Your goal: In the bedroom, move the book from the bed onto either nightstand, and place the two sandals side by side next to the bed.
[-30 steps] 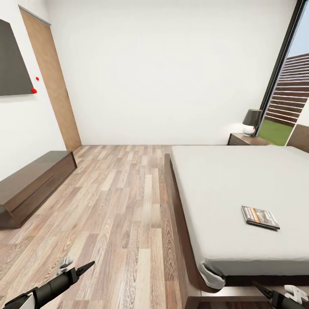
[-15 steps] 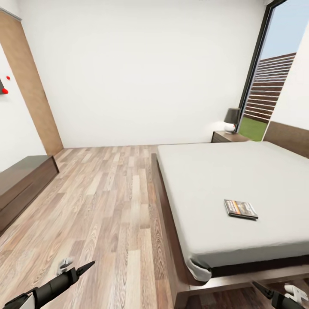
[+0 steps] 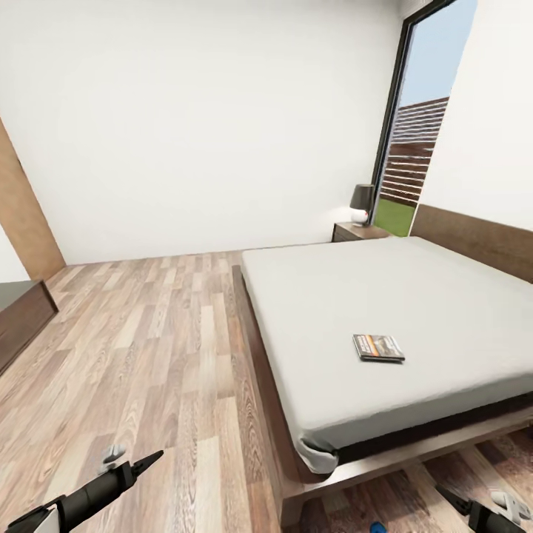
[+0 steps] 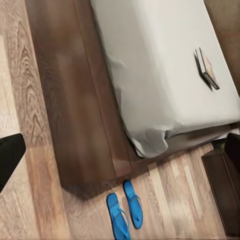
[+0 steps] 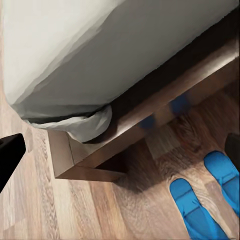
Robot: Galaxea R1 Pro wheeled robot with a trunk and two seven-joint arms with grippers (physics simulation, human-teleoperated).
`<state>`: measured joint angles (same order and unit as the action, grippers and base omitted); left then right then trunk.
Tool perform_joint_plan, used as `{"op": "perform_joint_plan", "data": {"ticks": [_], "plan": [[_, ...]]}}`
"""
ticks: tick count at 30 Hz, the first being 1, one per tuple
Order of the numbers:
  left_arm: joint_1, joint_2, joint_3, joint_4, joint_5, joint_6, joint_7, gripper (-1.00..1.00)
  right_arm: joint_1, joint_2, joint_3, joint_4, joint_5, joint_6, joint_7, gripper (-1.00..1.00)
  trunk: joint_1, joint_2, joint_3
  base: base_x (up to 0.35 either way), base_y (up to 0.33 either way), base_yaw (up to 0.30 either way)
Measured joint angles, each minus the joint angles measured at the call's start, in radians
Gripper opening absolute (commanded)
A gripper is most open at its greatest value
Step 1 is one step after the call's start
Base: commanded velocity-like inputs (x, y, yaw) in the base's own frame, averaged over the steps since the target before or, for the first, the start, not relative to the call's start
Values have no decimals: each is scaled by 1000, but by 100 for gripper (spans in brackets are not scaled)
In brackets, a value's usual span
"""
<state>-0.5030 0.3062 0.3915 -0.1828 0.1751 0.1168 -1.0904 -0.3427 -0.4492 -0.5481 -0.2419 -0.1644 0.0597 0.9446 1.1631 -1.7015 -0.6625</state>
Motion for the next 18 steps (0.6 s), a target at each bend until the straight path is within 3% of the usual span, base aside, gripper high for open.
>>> {"op": "perform_joint_plan", "data": {"ticks": [18], "plan": [[0, 0, 0, 0, 0, 0, 0, 100, 0, 0, 0, 0, 0, 0, -1, 100, 0, 0, 0, 0, 0, -281]]}}
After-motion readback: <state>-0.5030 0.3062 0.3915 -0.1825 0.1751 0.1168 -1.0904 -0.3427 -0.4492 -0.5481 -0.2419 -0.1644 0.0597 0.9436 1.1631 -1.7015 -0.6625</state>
